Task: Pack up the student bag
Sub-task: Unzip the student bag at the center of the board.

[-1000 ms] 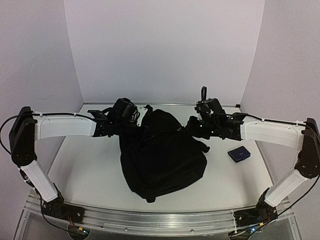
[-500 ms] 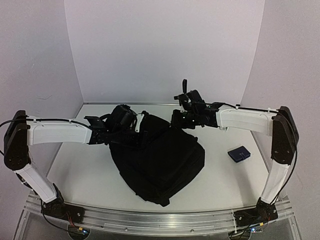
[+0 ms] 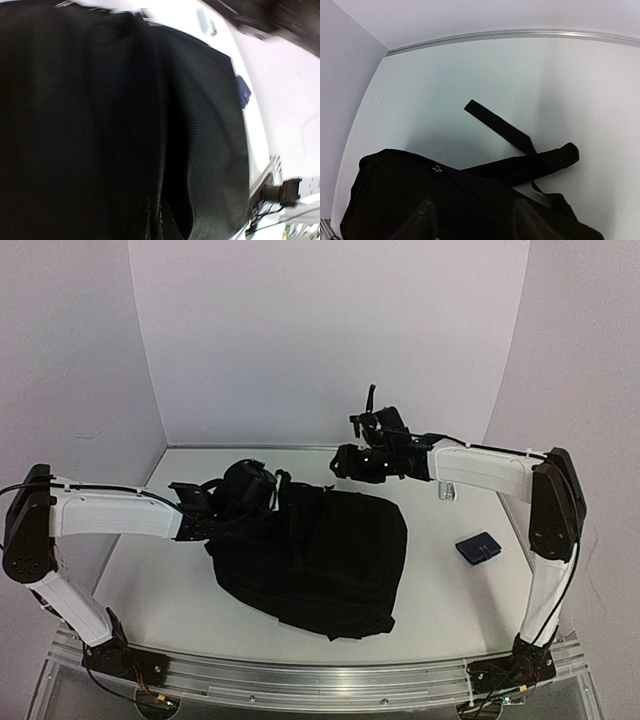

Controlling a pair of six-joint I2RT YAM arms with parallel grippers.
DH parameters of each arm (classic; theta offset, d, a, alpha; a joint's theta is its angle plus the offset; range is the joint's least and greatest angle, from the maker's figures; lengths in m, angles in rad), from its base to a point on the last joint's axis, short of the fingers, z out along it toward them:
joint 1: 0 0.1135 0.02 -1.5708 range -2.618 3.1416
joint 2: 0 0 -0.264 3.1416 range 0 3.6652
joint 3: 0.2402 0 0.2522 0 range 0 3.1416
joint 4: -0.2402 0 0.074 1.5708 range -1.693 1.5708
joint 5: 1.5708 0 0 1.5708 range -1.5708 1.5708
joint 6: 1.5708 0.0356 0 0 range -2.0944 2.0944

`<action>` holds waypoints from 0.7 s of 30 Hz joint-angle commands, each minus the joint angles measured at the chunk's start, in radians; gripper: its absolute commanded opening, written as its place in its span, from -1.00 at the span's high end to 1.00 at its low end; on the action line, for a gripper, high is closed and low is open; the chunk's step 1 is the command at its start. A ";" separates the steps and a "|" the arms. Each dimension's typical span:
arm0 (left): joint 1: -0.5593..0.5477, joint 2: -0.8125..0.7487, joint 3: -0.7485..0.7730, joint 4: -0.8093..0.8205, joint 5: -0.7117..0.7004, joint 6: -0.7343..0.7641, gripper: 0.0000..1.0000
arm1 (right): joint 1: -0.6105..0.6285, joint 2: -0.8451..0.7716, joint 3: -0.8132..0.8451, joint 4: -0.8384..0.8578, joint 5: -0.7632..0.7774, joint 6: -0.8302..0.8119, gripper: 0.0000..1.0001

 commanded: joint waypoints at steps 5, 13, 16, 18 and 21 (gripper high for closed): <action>0.118 -0.051 -0.118 0.094 0.112 -0.121 0.74 | 0.092 -0.202 -0.081 -0.157 0.196 0.125 -0.55; 0.122 -0.048 -0.134 0.106 0.122 -0.117 0.95 | 0.290 -0.130 0.008 -0.413 0.431 0.268 -0.66; 0.122 -0.066 -0.154 0.117 0.116 -0.117 0.98 | 0.346 -0.099 0.022 -0.450 0.451 0.309 -0.65; 0.122 -0.072 -0.160 0.114 0.117 -0.114 0.99 | 0.368 -0.078 0.028 -0.452 0.443 0.330 -0.60; 0.122 -0.073 -0.167 0.127 0.135 -0.111 1.00 | 0.384 -0.031 0.052 -0.451 0.431 0.345 -0.50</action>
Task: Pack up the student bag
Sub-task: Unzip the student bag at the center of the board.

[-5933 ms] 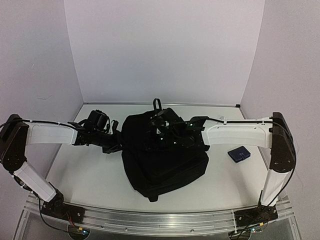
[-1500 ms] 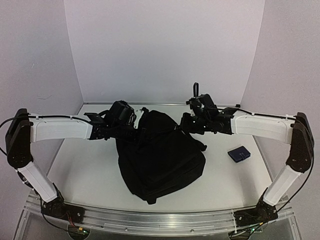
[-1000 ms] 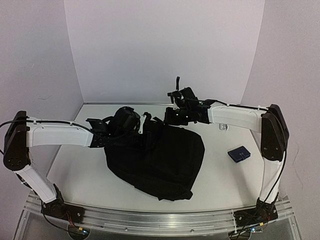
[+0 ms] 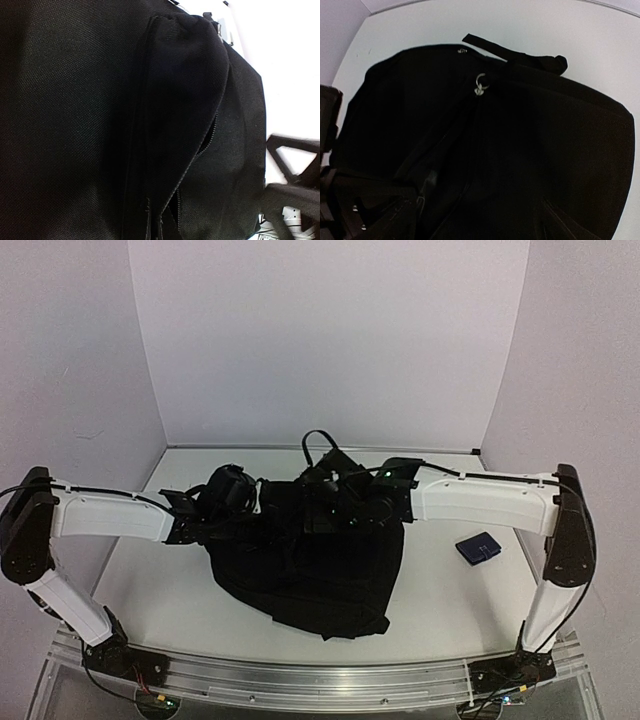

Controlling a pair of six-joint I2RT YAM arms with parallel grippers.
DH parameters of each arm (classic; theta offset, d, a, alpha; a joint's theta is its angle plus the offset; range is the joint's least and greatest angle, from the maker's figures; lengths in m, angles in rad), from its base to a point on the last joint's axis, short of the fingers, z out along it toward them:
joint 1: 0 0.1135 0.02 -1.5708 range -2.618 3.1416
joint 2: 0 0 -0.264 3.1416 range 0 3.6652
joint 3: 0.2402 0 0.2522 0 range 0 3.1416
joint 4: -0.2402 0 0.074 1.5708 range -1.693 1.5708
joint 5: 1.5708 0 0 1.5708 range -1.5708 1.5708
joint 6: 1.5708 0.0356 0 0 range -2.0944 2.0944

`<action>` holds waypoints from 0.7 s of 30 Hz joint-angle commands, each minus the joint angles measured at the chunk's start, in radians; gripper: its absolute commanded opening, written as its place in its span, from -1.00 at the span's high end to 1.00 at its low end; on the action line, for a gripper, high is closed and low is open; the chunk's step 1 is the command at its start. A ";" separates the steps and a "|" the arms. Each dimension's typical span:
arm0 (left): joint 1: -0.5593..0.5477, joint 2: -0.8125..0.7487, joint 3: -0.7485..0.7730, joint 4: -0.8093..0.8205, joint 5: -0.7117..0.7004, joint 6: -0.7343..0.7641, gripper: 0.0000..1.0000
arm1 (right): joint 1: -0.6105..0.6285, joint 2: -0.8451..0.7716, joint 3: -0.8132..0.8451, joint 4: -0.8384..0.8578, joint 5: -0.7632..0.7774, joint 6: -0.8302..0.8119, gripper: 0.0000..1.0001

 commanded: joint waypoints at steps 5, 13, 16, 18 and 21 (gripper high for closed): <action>0.007 -0.045 -0.035 0.035 0.023 0.006 1.00 | 0.020 0.140 0.104 -0.056 0.093 0.090 -0.43; 0.007 -0.061 -0.049 0.040 0.030 0.005 1.00 | 0.012 0.219 0.140 -0.053 0.261 0.154 -0.32; 0.007 -0.072 -0.059 0.040 0.024 -0.001 1.00 | -0.005 0.231 0.138 -0.052 0.307 0.170 -0.33; 0.006 -0.072 -0.062 0.040 0.019 -0.004 1.00 | -0.018 0.241 0.140 -0.049 0.323 0.168 -0.29; 0.007 -0.063 -0.060 0.040 0.011 -0.004 0.99 | -0.024 0.231 0.136 -0.049 0.322 0.156 0.09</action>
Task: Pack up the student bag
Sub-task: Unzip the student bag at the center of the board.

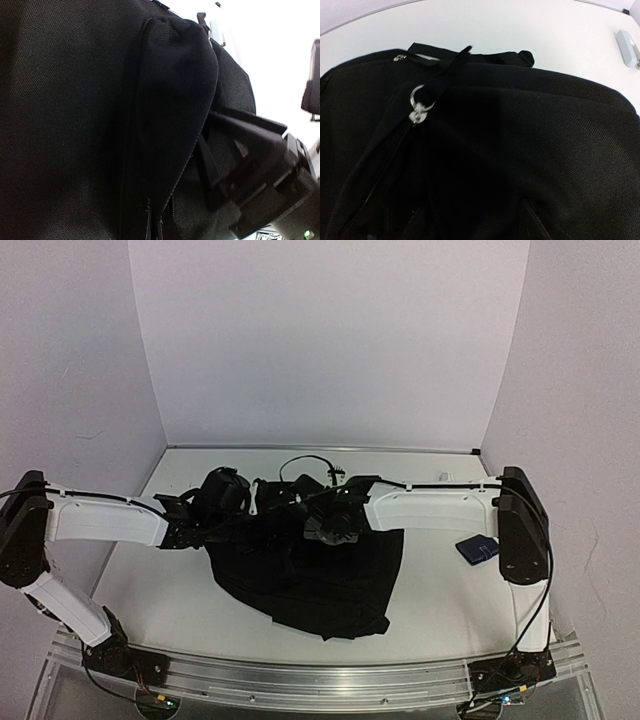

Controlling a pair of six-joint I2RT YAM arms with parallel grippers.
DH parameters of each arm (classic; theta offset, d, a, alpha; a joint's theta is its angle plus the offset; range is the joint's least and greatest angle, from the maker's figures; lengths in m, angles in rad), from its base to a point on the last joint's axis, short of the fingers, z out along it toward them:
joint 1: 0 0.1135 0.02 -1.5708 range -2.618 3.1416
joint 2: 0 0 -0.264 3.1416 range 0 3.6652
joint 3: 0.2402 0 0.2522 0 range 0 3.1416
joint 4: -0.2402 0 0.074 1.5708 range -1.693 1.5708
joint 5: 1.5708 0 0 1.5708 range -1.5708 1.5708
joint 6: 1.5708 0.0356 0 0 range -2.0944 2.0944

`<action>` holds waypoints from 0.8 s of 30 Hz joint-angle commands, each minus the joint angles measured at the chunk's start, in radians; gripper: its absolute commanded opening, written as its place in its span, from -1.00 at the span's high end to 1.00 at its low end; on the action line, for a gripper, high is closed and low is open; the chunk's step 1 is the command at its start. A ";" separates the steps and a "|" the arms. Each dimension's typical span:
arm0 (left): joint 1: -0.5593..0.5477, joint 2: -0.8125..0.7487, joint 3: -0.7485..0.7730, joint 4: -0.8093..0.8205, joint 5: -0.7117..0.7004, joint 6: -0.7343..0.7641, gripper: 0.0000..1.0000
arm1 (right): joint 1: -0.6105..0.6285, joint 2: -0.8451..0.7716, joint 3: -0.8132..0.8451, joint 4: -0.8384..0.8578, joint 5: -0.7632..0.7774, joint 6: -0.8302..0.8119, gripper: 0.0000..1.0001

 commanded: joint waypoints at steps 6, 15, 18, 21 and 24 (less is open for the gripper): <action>0.005 0.032 0.017 -0.018 -0.037 -0.011 1.00 | -0.023 -0.123 -0.013 -0.011 -0.008 -0.015 0.88; 0.004 0.148 0.105 -0.090 -0.092 0.015 1.00 | -0.034 -0.335 -0.033 -0.010 -0.187 -0.108 1.00; 0.003 0.174 0.114 -0.080 -0.071 0.015 0.94 | -0.048 -0.353 -0.054 -0.005 -0.223 -0.122 1.00; 0.003 0.173 0.106 -0.040 -0.036 0.024 0.73 | -0.061 -0.345 -0.069 -0.002 -0.236 -0.130 1.00; 0.005 0.156 0.106 -0.045 -0.034 0.041 0.57 | -0.068 -0.342 -0.078 0.017 -0.262 -0.140 1.00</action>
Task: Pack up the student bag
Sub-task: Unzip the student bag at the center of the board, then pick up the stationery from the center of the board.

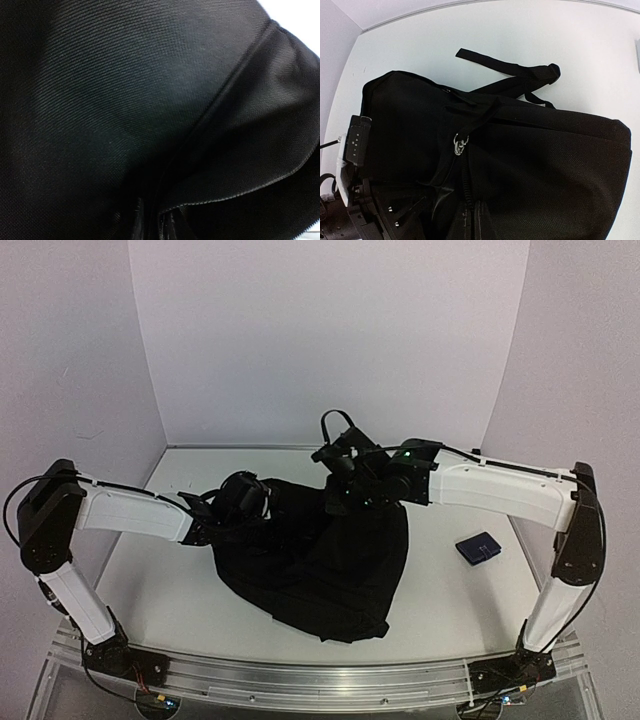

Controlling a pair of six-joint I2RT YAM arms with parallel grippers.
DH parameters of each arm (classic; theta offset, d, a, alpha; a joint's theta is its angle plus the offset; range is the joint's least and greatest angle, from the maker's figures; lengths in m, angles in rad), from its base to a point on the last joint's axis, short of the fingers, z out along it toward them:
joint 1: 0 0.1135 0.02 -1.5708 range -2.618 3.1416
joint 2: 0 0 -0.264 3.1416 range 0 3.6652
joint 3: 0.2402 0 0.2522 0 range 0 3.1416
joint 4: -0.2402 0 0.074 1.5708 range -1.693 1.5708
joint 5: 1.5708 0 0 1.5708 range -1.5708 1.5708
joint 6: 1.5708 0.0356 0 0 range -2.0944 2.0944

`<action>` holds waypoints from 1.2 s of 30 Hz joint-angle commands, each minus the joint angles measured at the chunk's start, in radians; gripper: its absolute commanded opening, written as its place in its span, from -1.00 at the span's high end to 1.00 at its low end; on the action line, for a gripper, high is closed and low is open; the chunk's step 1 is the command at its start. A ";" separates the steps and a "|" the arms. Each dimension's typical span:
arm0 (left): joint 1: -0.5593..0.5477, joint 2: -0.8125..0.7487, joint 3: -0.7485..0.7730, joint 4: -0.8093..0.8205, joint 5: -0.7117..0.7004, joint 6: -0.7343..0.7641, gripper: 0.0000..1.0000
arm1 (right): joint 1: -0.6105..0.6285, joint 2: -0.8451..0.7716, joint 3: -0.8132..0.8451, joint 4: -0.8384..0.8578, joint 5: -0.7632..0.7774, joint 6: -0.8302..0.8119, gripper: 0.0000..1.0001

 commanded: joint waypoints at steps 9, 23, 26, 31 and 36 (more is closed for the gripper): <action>0.018 -0.181 -0.002 -0.017 0.023 0.142 -0.62 | -0.019 -0.162 -0.023 0.090 -0.120 -0.079 -0.28; 0.112 -0.361 -0.010 -0.205 0.004 0.153 -0.99 | -0.488 -0.260 -0.270 0.123 -0.120 -0.259 -0.97; 0.121 -0.360 -0.013 -0.183 0.020 0.139 -0.99 | -0.617 -0.188 -0.293 0.181 -0.121 -0.315 -0.97; 0.130 -0.354 -0.003 -0.189 0.021 0.126 -0.99 | -0.762 -0.008 -0.250 0.266 -0.176 -0.392 -0.97; 0.137 -0.378 -0.013 -0.197 0.011 0.119 -0.99 | -0.859 0.172 -0.150 0.299 -0.253 -0.464 -0.97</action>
